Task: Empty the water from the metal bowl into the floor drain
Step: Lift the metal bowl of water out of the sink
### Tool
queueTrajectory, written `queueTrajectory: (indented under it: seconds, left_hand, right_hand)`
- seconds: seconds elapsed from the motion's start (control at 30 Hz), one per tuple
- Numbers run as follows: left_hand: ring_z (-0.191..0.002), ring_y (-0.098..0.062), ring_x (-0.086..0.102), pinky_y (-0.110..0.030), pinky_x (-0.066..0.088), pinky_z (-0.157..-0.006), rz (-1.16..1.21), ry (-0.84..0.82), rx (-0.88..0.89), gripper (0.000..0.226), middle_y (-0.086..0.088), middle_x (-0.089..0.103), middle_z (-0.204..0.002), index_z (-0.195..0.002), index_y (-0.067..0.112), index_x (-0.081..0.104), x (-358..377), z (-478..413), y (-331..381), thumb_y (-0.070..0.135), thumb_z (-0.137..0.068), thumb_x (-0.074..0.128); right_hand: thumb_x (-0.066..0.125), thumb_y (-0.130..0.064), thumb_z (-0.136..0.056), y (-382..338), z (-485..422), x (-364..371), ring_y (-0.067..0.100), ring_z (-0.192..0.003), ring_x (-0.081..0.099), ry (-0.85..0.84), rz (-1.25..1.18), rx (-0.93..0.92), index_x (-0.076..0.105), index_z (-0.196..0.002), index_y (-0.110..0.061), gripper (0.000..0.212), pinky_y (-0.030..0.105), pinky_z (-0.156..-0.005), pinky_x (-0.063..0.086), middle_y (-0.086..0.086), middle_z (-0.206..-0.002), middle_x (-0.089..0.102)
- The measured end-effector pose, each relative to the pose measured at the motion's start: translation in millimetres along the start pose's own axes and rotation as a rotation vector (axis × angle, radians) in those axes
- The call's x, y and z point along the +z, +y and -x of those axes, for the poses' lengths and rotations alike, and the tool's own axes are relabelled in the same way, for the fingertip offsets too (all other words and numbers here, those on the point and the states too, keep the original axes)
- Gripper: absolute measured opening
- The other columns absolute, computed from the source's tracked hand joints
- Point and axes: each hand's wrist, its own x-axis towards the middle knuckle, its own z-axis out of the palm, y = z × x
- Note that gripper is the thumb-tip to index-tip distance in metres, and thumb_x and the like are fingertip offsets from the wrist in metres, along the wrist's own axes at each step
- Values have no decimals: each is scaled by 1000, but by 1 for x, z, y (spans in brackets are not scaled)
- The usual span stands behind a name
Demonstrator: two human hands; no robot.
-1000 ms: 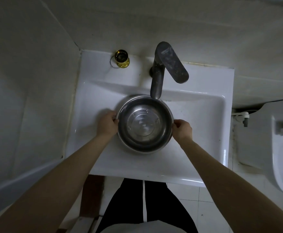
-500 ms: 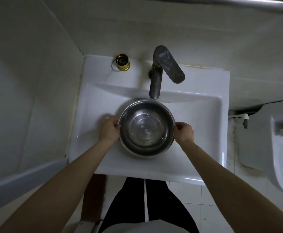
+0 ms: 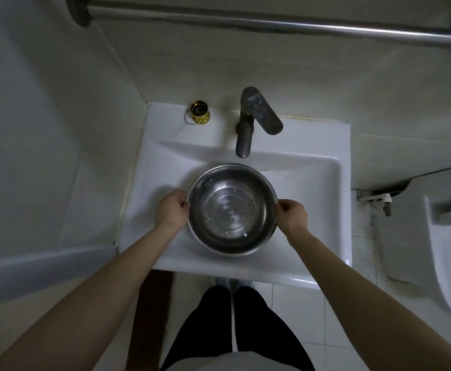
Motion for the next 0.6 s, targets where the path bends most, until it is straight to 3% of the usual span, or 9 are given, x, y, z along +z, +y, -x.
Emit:
queueTrajectory:
  seconds: [0.2, 0.33, 0.6]
  left_hand:
    - [-86, -28, 69, -26, 50, -76, 7, 3, 5, 16, -9, 74, -93, -101, 10, 70, -14, 22, 4, 10, -87, 63]
    - [-79, -31, 69, -45, 61, -74, 47, -32, -8, 15, -11, 73, -89, -99, 10, 70, -24, 36, 9, 9, -86, 63]
    - [-77, -33, 70, -48, 62, -68, 97, -70, 1, 11, -12, 70, -89, -95, 8, 66, -41, 65, 19, 8, -84, 64]
  right_hand:
    - [59, -31, -98, -3, 24, -11, 20, -75, 69, 2, -70, -10, 71, -72, -25, 29, 32, -72, 51, -2, -74, 73]
    - [60, -32, -98, -3, 39, -20, 19, -74, 69, 0, -78, -27, 73, -75, -22, 28, 32, -71, 51, -1, -74, 74]
    - [60, -31, -95, -6, 71, -40, 16, -70, 68, 44, -102, -74, 73, -70, -23, 29, 21, -55, 45, -2, -72, 74]
